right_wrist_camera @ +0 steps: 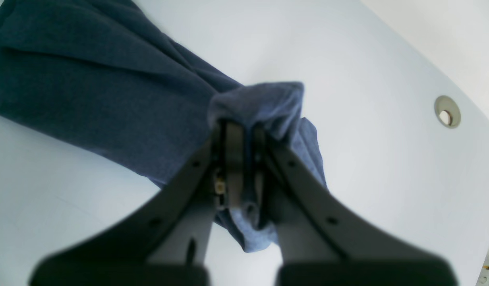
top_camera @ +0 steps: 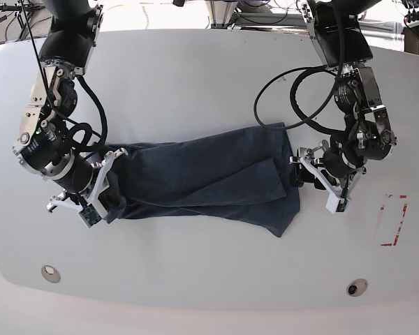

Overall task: Fold the T-shirt properly
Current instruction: 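Move the left gripper inward along the shirt, keeping hold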

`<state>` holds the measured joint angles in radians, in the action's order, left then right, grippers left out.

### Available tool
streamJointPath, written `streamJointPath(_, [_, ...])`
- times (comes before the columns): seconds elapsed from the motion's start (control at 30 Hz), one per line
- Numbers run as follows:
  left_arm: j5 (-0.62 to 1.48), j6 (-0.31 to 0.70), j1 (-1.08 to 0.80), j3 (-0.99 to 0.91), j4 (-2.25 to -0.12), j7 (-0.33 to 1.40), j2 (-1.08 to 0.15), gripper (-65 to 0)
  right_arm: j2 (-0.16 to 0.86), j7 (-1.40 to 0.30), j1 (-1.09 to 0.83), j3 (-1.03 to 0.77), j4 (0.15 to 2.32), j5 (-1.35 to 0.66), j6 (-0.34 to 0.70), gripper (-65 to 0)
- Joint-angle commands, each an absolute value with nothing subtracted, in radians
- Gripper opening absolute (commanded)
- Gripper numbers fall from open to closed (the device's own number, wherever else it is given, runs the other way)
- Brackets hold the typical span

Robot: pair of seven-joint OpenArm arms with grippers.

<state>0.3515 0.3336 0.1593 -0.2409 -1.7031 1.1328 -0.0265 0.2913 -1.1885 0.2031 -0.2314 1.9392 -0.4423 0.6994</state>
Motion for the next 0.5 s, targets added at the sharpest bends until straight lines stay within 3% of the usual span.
streamJointPath(0.0, [0.338, 0.312, 0.179, -0.208, -1.709, 1.079, -0.03, -29.9, 0.302, -1.165, 0.214, -0.237, 1.957, -0.45, 0.698, -65.0])
streamJointPath(0.47, [0.315, 0.22, 0.188, -0.131, -1.503, 0.951, -0.016, -29.9, 0.282, -1.124, 0.165, -0.239, 1.956, -0.45, 0.698, -65.0])
